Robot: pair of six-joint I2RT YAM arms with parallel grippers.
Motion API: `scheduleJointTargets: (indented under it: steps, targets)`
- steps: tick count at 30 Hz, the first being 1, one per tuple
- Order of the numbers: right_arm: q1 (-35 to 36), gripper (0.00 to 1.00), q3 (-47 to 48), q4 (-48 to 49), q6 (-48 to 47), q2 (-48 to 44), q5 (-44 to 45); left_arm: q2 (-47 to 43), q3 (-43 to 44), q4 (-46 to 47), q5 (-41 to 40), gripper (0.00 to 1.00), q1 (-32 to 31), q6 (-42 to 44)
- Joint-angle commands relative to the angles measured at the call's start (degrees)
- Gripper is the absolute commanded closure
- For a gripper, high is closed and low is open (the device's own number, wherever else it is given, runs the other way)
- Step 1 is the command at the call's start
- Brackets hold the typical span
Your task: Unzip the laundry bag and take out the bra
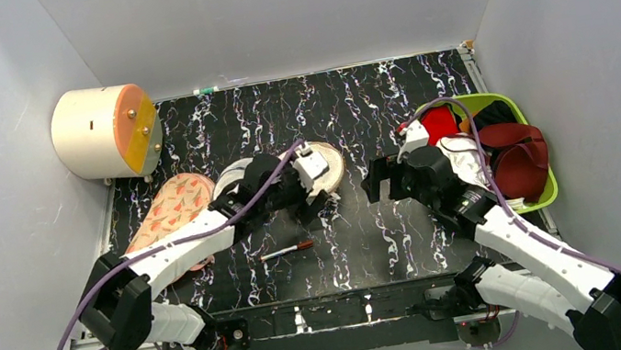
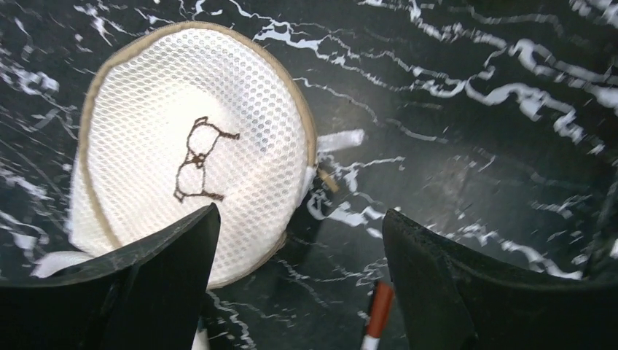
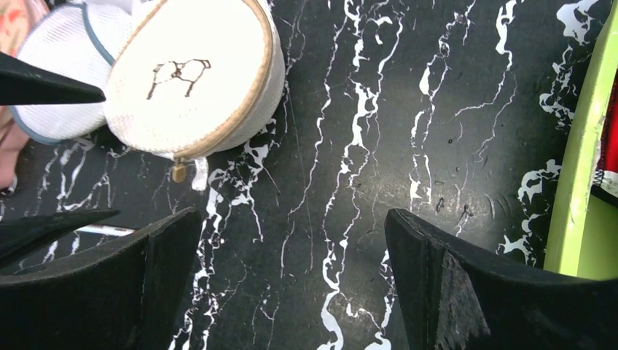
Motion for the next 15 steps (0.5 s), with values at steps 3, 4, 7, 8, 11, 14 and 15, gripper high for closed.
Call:
scheduleJointTargets:
  steps: [3,4,7,8,11,14,15]
  targets:
    - [-0.1,0.02,-1.1,4.6,1.5,-2.6,0.5,-4.9,-3.0,0.2,-0.3,0.34,-1.4,28.4]
    - [-0.1,0.02,-1.0,4.7,1.5,-2.5,0.5,-4.4,-3.1,-0.1,-0.8,0.39,-1.5,31.0]
    - [-0.1,0.02,-1.0,5.6,2.0,-1.6,-0.5,-2.0,-3.1,2.2,-3.5,0.45,-1.5,34.5]
    - [-0.1,0.02,-1.0,5.9,2.4,-1.1,-1.1,-1.7,-3.4,3.8,-3.3,0.46,-1.5,34.2]
    - [0.0,0.02,-1.1,7.3,3.4,0.8,-3.5,-1.0,-4.9,7.8,0.9,0.44,-1.5,30.7]
    - [-0.1,0.02,-0.7,8.0,3.1,2.9,-6.2,1.3,-4.7,8.7,2.1,0.41,-1.9,28.9]
    - [-0.1,0.02,-0.5,8.0,2.8,3.3,-7.0,2.1,-4.4,9.5,0.8,0.42,-2.0,27.7]
